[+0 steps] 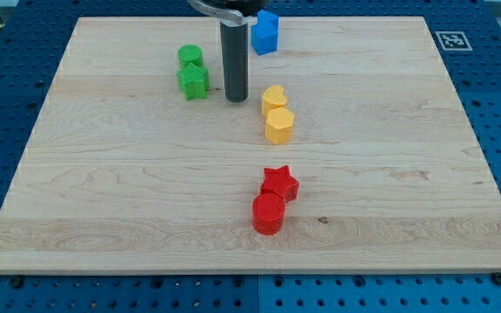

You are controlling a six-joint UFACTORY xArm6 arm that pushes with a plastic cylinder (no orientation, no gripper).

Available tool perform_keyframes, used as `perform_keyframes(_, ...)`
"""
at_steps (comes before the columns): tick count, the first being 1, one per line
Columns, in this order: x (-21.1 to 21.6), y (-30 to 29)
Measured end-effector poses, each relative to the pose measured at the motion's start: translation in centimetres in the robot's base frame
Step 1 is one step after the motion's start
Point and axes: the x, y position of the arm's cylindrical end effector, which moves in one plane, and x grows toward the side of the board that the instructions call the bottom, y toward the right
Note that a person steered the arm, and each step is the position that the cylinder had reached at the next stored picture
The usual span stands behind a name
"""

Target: Push yellow heart to the right side of the yellow hexagon

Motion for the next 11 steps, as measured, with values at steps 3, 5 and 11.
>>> perform_keyframes(3,-1.3,1.0)
perform_keyframes(5,0.3,4.0)
perform_keyframes(11,1.7,4.3)
